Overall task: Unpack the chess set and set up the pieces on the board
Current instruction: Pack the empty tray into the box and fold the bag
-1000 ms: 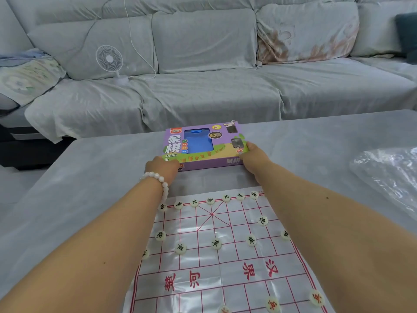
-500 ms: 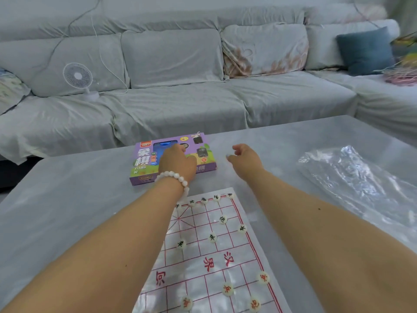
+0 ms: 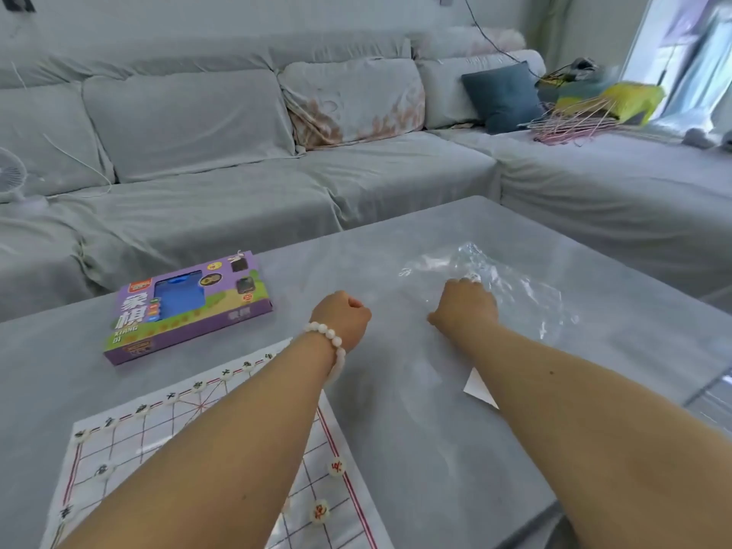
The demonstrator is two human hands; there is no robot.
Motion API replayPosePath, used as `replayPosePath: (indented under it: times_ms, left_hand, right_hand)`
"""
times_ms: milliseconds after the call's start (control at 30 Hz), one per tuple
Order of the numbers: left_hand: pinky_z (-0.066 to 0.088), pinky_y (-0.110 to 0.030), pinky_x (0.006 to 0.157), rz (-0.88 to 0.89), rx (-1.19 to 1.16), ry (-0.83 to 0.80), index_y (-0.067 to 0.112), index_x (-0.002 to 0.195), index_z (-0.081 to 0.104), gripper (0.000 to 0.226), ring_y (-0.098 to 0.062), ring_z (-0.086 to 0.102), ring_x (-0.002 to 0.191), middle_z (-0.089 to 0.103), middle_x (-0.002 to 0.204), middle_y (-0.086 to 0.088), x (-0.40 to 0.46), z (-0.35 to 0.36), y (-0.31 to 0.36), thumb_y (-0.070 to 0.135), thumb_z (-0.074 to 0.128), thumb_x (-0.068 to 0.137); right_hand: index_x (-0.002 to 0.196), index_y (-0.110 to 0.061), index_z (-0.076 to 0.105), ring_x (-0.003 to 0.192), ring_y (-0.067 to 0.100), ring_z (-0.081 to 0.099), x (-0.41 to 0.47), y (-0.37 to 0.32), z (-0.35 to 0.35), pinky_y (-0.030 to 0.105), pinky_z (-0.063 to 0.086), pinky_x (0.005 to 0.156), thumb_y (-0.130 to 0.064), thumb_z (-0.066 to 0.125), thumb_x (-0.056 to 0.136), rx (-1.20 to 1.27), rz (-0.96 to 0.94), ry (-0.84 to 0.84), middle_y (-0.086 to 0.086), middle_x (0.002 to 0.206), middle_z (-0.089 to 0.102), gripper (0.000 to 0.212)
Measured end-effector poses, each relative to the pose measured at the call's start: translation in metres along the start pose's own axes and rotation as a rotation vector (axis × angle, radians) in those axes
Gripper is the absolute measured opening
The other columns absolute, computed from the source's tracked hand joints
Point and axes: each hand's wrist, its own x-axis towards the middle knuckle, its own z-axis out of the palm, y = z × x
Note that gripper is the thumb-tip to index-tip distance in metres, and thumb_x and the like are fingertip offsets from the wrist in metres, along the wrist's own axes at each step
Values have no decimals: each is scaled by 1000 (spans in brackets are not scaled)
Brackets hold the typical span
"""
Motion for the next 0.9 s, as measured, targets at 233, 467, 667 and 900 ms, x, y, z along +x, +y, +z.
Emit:
replayPosePath:
  times_ms: [233,467,667,900]
  left_hand:
    - [53,-36,74,-167,-293,-88,6,92,55,16,-21,62,70,60,81,-9,2,38,3,17,44,94]
    - [49,-40,91,-305,-743,-170,4,133,42,57,-30,58,104,55,116,-19,-2,34,16,40,55,91]
    - [55,-38,73,-398,-1067,-198,3,107,56,22,-21,70,65,67,85,-14,-5,31,16,17,54,90]
    - [60,-30,66,-269,-1185,-203,-3,96,60,14,-19,69,63,71,75,-14,-17,4,-3,-8,50,88]
  right_hand:
    - [102,-6,60,100,31,58,13,24,14,30,40,71,-2,45,84,111,49,-88,13,106,61,24]
    - [80,-12,57,79,26,56,10,-13,-31,29,40,66,-18,54,85,240,-70,12,8,84,60,8]
    - [89,-3,73,79,23,67,-39,-36,-50,32,54,73,-16,63,84,626,-276,-376,11,86,72,17]
    - [130,-7,50,113,30,54,-14,20,-41,41,42,100,-56,71,71,852,141,-387,14,125,55,79]
